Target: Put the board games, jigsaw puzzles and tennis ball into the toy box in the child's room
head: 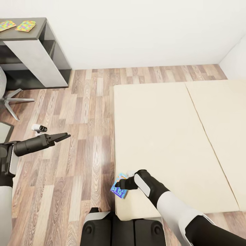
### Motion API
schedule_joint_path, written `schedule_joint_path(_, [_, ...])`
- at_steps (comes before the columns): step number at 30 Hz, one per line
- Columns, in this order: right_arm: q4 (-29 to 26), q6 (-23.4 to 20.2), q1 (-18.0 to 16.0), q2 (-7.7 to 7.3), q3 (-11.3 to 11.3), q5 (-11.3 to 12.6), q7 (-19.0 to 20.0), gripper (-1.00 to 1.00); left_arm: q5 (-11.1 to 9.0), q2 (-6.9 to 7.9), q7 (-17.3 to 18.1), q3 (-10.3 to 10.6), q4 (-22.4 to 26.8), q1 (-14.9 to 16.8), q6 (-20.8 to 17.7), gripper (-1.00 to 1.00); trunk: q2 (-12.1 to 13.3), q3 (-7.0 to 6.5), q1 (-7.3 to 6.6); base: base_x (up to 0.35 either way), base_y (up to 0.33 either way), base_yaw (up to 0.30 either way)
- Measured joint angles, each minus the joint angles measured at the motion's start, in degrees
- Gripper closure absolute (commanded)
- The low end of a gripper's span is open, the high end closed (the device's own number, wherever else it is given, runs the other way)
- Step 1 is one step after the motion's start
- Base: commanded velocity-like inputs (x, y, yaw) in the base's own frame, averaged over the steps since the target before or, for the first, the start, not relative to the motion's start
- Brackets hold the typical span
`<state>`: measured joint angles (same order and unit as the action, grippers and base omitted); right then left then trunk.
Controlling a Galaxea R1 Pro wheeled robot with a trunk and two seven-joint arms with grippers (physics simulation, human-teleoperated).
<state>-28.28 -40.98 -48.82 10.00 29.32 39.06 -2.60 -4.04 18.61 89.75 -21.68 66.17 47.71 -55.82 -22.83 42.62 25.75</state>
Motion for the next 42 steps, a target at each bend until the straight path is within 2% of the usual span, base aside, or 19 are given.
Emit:
schedule_joint_path(30, [0.3,-0.3,0.0,0.00,-0.5,0.1,0.1,-1.00,-0.1,0.00,0.0,0.0,0.0,0.0,-0.1,-1.00,0.0,-2.86,0.00,0.000,0.000,0.003])
schedule_joint_path(42, [0.3,0.2,0.0,0.00,-0.4,0.0,0.1,-1.00,-0.1,-0.09,0.0,0.1,0.0,0.0,-0.1,-1.00,0.0,-3.11,0.00,0.000,0.000,0.005])
